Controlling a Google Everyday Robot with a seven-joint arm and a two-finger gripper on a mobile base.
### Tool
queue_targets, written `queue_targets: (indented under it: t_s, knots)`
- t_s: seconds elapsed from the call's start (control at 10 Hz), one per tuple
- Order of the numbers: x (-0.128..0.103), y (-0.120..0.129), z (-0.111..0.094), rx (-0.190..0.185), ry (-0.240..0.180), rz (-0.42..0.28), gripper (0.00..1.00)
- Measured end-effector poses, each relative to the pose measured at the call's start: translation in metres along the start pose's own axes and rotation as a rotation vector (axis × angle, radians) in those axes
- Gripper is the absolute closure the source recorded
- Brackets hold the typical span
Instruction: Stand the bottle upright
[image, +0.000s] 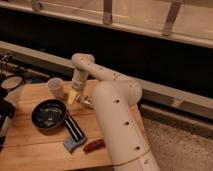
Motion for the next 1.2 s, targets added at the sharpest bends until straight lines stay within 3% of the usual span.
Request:
queue_targets:
  t_s: [0.7,0.9,1.2]
  knots:
    - [0.013,-0.010,0.015,0.041,0.028,0.159,0.20]
    - [0.015,-0.012,0.014,0.047,0.034,0.167,0.21]
    - [0.019,-0.014,0.011,0.051,0.040,0.169,0.44]
